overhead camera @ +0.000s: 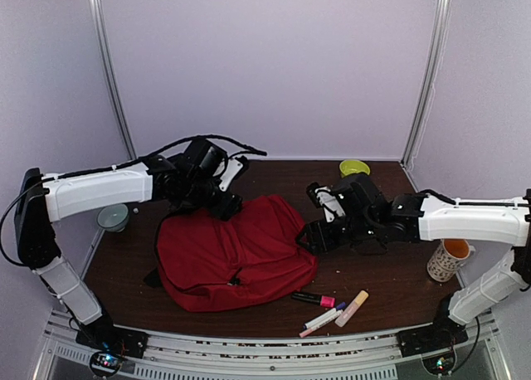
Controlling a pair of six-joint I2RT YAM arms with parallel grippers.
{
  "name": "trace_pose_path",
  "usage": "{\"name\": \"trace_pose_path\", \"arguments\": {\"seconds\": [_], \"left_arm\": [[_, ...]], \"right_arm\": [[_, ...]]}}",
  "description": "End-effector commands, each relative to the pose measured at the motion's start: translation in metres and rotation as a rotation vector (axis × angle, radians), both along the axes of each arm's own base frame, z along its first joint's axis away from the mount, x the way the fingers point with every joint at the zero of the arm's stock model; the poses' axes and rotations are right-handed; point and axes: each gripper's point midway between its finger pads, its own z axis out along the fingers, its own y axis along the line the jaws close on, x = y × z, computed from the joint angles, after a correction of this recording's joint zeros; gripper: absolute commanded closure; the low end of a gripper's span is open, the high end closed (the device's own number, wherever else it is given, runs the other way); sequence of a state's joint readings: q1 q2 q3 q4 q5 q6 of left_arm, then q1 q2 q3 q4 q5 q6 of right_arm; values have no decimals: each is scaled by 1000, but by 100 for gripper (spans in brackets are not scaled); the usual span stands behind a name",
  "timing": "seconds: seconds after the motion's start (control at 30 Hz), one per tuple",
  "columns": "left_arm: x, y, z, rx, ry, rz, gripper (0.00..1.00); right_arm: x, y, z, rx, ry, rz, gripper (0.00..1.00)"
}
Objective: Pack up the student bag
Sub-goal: Unzip the upper front pocket of the student bag, then pick up the pen from the center of the board.
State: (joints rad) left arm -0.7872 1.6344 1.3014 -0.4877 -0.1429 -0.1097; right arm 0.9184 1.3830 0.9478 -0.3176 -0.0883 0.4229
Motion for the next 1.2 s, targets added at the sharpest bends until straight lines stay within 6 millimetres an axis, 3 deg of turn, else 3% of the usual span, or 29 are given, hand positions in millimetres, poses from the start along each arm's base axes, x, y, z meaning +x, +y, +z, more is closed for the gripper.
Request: {"name": "trace_pose_path", "arguments": {"seconds": [0.0, 0.27, 0.5, 0.73, 0.93, 1.17], "left_arm": [[-14, 4, 5, -14, 57, 112, 39], [-22, 21, -29, 69, 122, 209, 38], [-29, 37, -57, 139, 147, 232, 43], [-51, 58, -72, 116, 173, 266, 46], [-63, 63, -80, 82, 188, 278, 47], [-68, 53, -94, 18, 205, 246, 48]], "right_arm": [[5, -15, 12, -31, -46, -45, 25], [-2, -20, 6, -16, -24, -51, 23], [-1, -17, 12, 1, -23, -49, 23], [3, -6, 17, 11, -19, -33, 23], [6, 3, 20, 21, -12, -24, 23], [5, 5, 18, 23, -1, -24, 24]]}}
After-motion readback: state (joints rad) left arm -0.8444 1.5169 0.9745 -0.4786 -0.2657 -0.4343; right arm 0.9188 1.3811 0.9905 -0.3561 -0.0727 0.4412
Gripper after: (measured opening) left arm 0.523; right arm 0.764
